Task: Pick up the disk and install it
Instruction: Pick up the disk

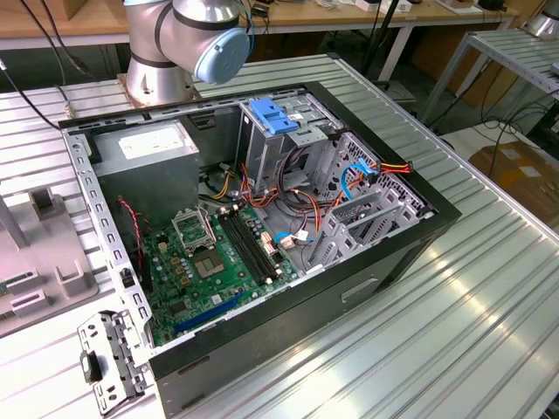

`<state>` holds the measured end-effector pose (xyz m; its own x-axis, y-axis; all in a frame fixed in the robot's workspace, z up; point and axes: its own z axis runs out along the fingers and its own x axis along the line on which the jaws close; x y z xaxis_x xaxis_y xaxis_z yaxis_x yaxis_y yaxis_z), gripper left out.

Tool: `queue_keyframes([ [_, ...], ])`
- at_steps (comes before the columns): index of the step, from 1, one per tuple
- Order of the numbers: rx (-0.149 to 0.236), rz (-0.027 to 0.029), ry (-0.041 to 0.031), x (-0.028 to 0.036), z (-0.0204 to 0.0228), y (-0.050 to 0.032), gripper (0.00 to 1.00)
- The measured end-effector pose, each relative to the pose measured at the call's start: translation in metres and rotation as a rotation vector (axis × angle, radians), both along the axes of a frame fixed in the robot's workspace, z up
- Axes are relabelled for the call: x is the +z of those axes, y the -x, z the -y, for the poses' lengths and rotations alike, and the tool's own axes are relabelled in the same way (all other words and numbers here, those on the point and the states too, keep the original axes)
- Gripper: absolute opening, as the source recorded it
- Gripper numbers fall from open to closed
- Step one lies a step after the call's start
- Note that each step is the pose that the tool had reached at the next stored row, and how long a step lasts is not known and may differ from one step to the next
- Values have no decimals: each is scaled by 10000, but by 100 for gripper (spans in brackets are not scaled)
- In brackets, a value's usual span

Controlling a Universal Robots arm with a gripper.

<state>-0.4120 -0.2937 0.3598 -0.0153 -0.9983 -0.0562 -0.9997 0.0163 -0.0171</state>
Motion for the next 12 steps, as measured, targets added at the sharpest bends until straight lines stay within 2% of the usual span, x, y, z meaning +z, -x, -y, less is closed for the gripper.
queue_keyframes([
  [3,0,0,0,-1,0,0,36],
  [5,0,0,0,-1,0,0,36],
  [6,0,0,0,-1,0,0,42],
  [12,0,0,0,-1,0,0,42],
])
